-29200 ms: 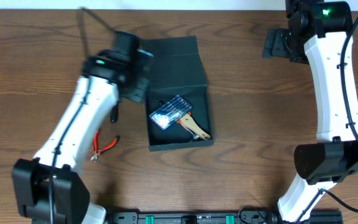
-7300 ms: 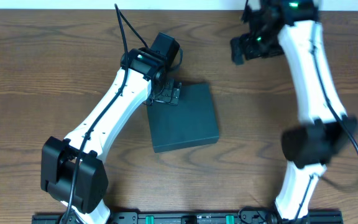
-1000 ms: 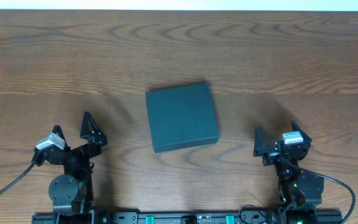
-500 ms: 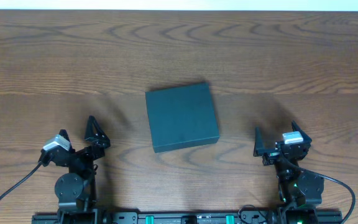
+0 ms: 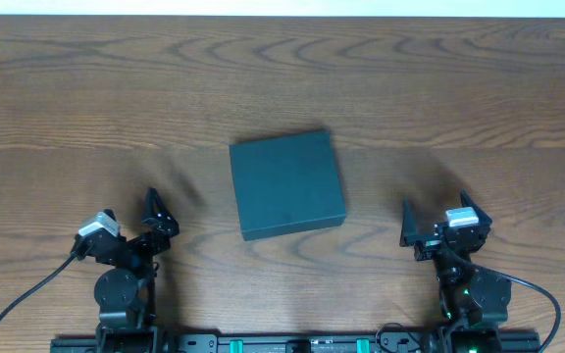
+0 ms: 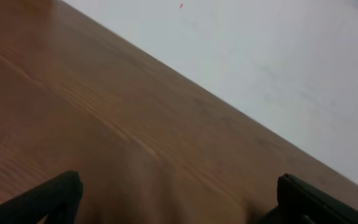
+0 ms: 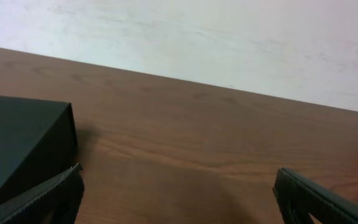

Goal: Pack container

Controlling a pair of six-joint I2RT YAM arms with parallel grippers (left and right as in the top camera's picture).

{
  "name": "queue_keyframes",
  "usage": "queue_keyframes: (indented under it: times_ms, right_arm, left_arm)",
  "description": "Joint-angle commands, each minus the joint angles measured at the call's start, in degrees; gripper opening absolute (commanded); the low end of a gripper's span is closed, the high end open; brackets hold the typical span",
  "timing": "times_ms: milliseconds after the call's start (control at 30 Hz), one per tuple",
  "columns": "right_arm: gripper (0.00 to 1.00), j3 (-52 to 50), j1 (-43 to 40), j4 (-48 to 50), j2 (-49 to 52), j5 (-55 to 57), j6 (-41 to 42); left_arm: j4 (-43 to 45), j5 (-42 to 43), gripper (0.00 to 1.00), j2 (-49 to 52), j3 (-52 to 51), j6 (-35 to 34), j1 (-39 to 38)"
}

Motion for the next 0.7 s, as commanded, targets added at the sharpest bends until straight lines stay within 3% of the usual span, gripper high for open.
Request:
queue_keyframes:
  times_ms: [0, 300, 667]
  right_arm:
    - [0.99, -0.11, -0.44, -0.22, -0.13, -0.22, -0.42]
    - [0.99, -0.11, -0.44, -0.22, -0.13, -0.22, -0.42]
    - [0.99, -0.11, -0.44, -0.22, -0.13, -0.22, -0.42]
  left_arm:
    - [0.09, 0.17, 0.98, -0.57, -0.22, 4.35, 0.20]
    - [-0.81, 0.17, 0.98, -0.55, -0.22, 25.46, 0.20]
    - [-3.69, 0.15, 0.99, -0.44, -0.22, 26.12, 0.20]
